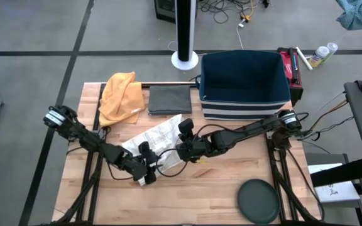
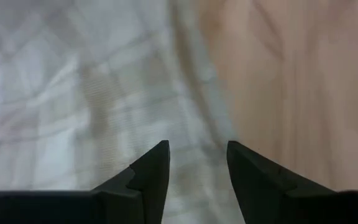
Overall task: Fold kitchen towel into neat rectangle
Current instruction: Fold the white patterned towel
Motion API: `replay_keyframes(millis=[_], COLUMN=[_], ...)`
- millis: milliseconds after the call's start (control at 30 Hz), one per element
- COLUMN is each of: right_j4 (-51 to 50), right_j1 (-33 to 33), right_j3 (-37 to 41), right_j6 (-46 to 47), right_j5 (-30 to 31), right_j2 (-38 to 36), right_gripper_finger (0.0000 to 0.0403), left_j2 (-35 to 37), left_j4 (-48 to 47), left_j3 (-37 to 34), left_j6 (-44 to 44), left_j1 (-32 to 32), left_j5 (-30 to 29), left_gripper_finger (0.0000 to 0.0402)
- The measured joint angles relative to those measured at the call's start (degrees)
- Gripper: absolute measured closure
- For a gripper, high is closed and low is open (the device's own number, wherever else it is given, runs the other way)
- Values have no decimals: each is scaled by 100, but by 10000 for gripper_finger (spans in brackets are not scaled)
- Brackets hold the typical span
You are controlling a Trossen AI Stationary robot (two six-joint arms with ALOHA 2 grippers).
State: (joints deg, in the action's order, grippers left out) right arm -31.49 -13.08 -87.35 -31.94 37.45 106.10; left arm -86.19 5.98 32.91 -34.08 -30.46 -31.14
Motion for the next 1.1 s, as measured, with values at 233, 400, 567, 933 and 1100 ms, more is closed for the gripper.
replay_keyframes(millis=[233,400,567,933,1100], right_j4=[1,4,-2,-6,1], right_j1=[2,9,9,0,0], right_j3=[0,0,0,0,0], right_j6=[-20,-7,-4,-2,-11], right_j5=[-9,-27,-44,-45,-44], right_j2=[0,0,0,0,0], right_gripper_finger=[394,394,394,394,394], left_j2=[-55,-189,-150,-222,-484], left_j4=[13,26,-2,-315,-247], left_j3=[86,58,48,37,119], left_j6=[9,-143,-90,-578,-424], left_j1=[-13,-13,-24,-98,-124], left_j5=[-22,-259,-131,427,421], left_gripper_finger=[249,249,248,249,249])
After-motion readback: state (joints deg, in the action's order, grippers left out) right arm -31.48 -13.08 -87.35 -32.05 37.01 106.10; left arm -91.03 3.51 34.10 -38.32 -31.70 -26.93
